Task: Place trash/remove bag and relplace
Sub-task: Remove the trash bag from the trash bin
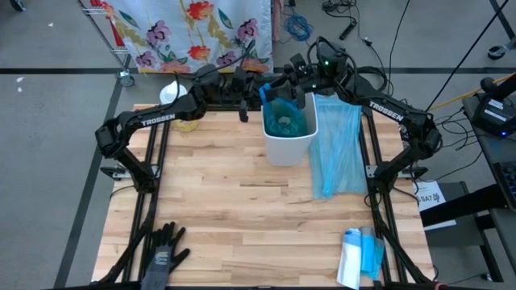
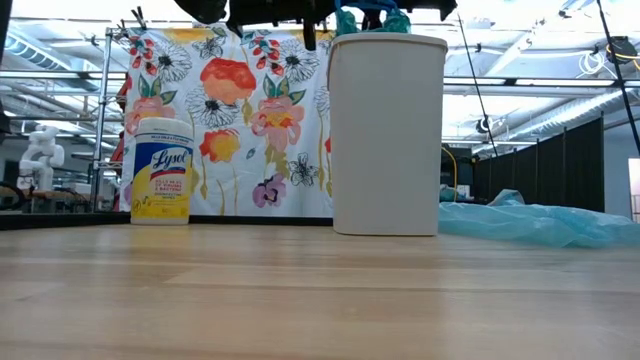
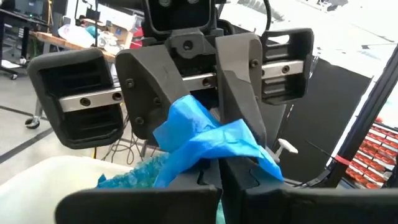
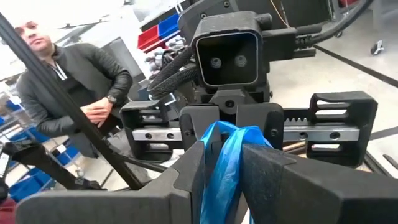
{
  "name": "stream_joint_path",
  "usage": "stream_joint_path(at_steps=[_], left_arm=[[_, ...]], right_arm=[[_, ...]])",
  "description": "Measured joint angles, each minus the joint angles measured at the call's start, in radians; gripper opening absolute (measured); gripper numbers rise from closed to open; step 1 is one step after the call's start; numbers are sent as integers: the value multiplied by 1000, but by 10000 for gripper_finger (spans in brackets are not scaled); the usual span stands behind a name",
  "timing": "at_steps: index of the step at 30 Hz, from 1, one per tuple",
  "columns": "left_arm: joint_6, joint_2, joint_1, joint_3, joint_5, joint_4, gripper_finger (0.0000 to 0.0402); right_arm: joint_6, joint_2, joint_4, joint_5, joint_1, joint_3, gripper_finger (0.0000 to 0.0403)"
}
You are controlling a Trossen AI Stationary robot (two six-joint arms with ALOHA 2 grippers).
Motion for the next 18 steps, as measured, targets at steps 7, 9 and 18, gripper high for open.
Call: stream_joint_path(at_steps=[7, 9, 18], left_arm=[[2, 0, -2, 0, -35, -47, 0], [2, 1, -1, 0, -38, -51, 0], [1, 2, -3, 0, -64, -77, 0]], right_arm=[[-32, 5, -10, 5, 16, 0, 80], [-54, 9, -6, 19, 23, 0, 80], [-130, 18, -2, 86, 48, 0, 80]])
